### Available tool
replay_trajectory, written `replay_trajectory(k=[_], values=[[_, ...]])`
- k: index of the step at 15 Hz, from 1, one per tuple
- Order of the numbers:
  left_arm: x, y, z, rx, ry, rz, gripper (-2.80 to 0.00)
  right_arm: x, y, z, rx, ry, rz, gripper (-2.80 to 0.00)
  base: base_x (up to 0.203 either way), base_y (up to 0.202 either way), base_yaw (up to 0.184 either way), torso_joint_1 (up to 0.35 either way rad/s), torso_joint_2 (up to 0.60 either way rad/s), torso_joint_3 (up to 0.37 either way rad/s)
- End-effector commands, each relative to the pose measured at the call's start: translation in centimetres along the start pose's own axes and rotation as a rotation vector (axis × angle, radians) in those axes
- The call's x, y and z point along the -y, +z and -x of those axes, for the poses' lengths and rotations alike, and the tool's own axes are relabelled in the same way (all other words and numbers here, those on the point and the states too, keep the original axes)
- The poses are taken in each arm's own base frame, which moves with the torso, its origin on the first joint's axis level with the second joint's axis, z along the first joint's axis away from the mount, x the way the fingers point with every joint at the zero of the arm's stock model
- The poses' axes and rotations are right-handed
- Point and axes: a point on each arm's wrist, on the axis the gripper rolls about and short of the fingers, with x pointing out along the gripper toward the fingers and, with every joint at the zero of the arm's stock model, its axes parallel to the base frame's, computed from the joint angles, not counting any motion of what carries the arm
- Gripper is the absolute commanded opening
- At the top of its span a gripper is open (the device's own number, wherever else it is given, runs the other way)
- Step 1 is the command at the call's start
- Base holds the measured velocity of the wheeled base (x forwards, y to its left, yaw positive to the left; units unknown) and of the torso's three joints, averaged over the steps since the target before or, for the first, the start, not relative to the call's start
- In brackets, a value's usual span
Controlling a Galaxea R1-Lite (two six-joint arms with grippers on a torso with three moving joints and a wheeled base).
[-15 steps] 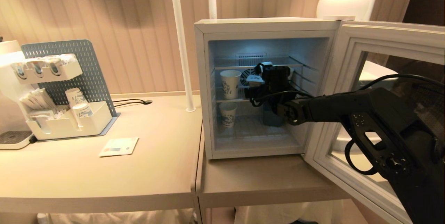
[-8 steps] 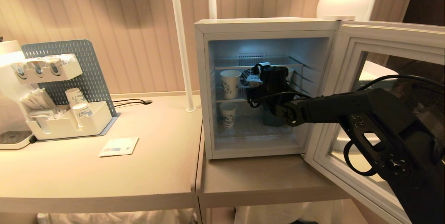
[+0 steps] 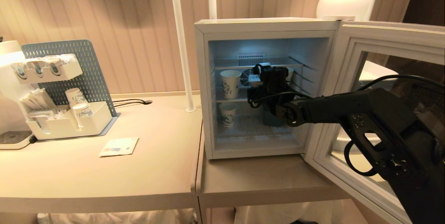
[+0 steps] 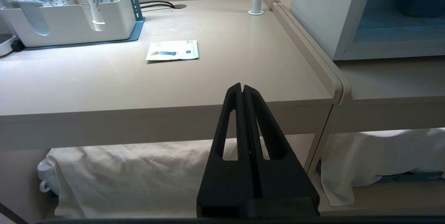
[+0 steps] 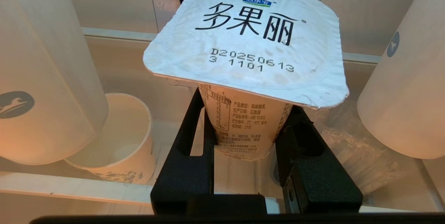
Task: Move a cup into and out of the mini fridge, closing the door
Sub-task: Take the yoghurt out of the freezer
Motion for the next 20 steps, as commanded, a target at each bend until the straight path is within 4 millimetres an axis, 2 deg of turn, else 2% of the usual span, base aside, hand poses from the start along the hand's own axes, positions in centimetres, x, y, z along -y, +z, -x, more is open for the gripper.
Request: replay_trajectory(k=[1, 7, 11, 15, 20], values=[[0.0, 0.0, 0.0, -0.001, 0.001, 0.000, -2.80, 0.0, 0.1, 0.0, 0.003, -0.004, -0.001, -2.80, 0.000, 0.000, 0.000, 0.000, 0.00, 0.000], [0.0, 0.0, 0.0, -0.001, 0.001, 0.000, -2.80, 0.1, 0.4, 0.4, 0.003, -0.005, -0.004, -2.80, 0.000, 0.000, 0.000, 0.000, 0.00, 0.000], [0.0, 0.0, 0.0, -0.001, -0.001, 0.000, -2.80, 0.8, 0.1, 2.7, -0.040, -0.004, 0.010, -2.80, 0.000, 0.000, 0.000, 0.000, 0.00, 0.000], [0.0, 0.0, 0.0, -0.001, -0.001, 0.000, -2.80, 1.8, 0.6, 6.8, -0.017, -0.023, 0.002, -2.80, 0.000, 0.000, 0.000, 0.000, 0.00, 0.000], [0.0, 0.0, 0.0, -0.001, -0.001, 0.000, -2.80, 1.3, 2.7, 14.3, 0.029, -0.002, -0.014, -2.80, 0.000, 0.000, 0.000, 0.000, 0.00, 0.000]])
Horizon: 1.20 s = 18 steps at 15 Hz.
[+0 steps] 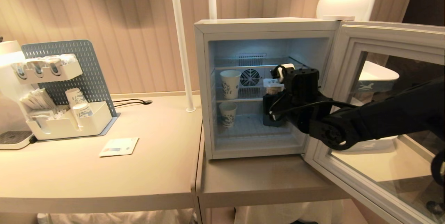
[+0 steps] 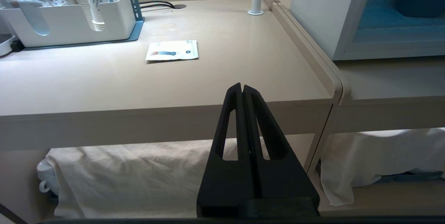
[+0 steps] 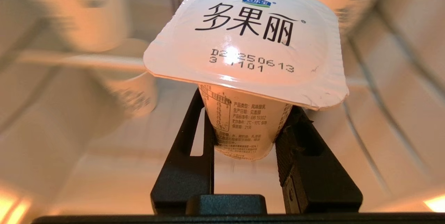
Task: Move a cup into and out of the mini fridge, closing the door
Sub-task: Take the yoghurt out of the freezer, then place the yoghurt on the table
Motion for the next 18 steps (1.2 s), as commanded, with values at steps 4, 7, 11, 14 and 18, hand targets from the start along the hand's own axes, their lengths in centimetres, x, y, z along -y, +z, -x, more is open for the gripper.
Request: replay_trajectory(k=[4, 7, 11, 14, 18], values=[[0.0, 0.0, 0.0, -0.001, 0.000, 0.000, -2.80, -0.1, 4.1, 10.3, 0.115, -0.039, -0.067, -2.80, 0.000, 0.000, 0.000, 0.000, 0.00, 0.000], [0.0, 0.0, 0.0, -0.001, 0.000, 0.000, -2.80, 2.3, 4.6, 16.1, 0.159, -0.202, -0.099, -2.80, 0.000, 0.000, 0.000, 0.000, 0.00, 0.000], [0.0, 0.0, 0.0, -0.001, 0.000, 0.000, -2.80, 11.4, 5.6, 22.3, 0.259, -0.545, -0.200, -2.80, 0.000, 0.000, 0.000, 0.000, 0.00, 0.000], [0.0, 0.0, 0.0, 0.001, 0.001, 0.001, -2.80, 16.9, 3.7, 28.5, 0.339, -0.826, -0.270, -2.80, 0.000, 0.000, 0.000, 0.000, 0.00, 0.000], [0.0, 0.0, 0.0, 0.001, 0.001, 0.001, -2.80, 18.3, -3.1, 36.5, 0.430, -1.046, -0.294, -2.80, 0.000, 0.000, 0.000, 0.000, 0.00, 0.000]])
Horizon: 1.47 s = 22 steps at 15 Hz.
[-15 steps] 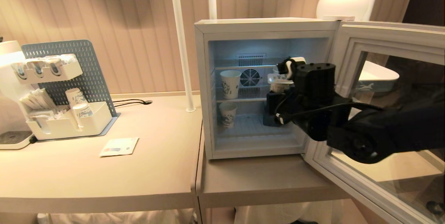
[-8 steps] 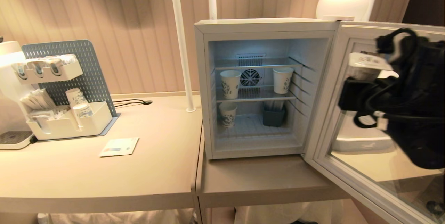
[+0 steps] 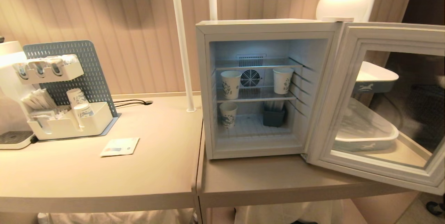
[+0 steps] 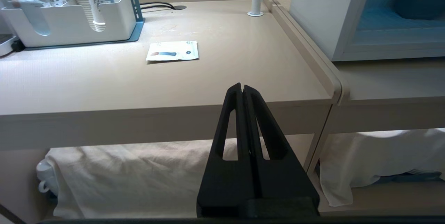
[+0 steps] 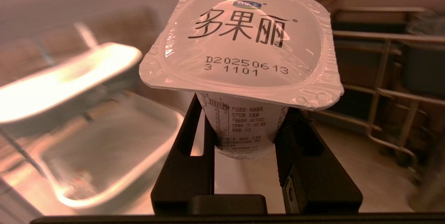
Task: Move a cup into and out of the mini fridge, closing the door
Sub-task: Place the yoghurt on the table
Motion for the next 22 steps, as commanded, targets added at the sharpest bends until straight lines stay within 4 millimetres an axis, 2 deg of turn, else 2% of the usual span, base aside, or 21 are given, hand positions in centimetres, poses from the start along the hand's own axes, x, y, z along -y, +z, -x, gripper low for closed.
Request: replay_trajectory(k=[1, 3, 5, 7, 9, 11, 22], values=[[0.0, 0.0, 0.0, -0.002, 0.000, 0.000, -2.80, 4.8, -1.3, 3.4, 0.102, -0.030, -0.107, -2.80, 0.000, 0.000, 0.000, 0.000, 0.00, 0.000], [0.0, 0.0, 0.0, -0.001, 0.000, 0.000, -2.80, 7.5, -3.5, 5.9, 0.174, 0.087, -0.130, -2.80, 0.000, 0.000, 0.000, 0.000, 0.00, 0.000], [0.0, 0.0, 0.0, -0.001, 0.000, 0.000, -2.80, 8.7, -6.5, 7.6, 0.216, 0.360, -0.086, -2.80, 0.000, 0.000, 0.000, 0.000, 0.00, 0.000], [0.0, 0.0, 0.0, -0.001, 0.000, 0.000, -2.80, 7.9, -11.2, 7.9, 0.130, 0.628, 0.026, -2.80, 0.000, 0.000, 0.000, 0.000, 0.00, 0.000], [0.0, 0.0, 0.0, -0.001, -0.001, 0.000, -2.80, 7.3, -13.4, 8.0, 0.001, 0.865, 0.036, -2.80, 0.000, 0.000, 0.000, 0.000, 0.00, 0.000], [0.0, 0.0, 0.0, -0.001, -0.001, 0.000, -2.80, 7.3, -14.9, 8.2, -0.142, 0.891, 0.088, -2.80, 0.000, 0.000, 0.000, 0.000, 0.00, 0.000], [0.0, 0.0, 0.0, -0.001, 0.000, 0.000, -2.80, 7.2, -14.7, 8.2, -0.095, 0.911, 0.127, -2.80, 0.000, 0.000, 0.000, 0.000, 0.00, 0.000]])
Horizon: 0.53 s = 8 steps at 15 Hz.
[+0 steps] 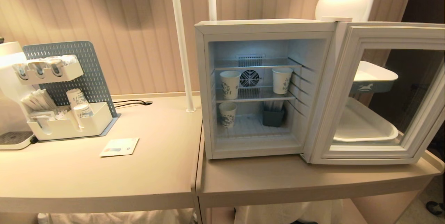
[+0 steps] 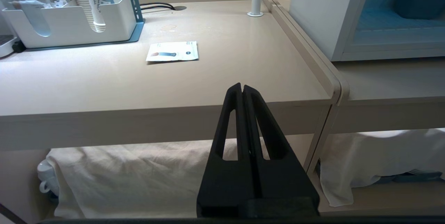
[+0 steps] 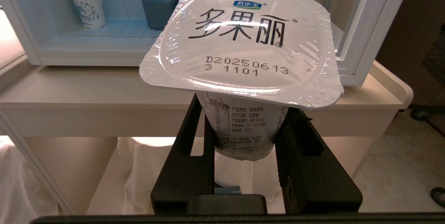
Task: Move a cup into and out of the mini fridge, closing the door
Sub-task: Place the yoghurt on the table
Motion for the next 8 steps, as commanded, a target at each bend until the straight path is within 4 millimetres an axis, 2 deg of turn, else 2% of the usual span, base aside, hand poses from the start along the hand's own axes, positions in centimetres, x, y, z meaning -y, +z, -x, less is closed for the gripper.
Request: replay_trajectory(k=[1, 8], values=[[0.00, 0.01, -0.01, -0.001, 0.000, -0.001, -2.80, -0.03, -0.33, -0.11, -0.016, 0.003, 0.002, -2.80, 0.000, 0.000, 0.000, 0.000, 0.00, 0.000], [0.00, 0.01, -0.01, -0.001, -0.001, -0.001, -2.80, -0.03, -0.32, -0.06, -0.028, 0.004, -0.004, -2.80, 0.000, 0.000, 0.000, 0.000, 0.00, 0.000]])
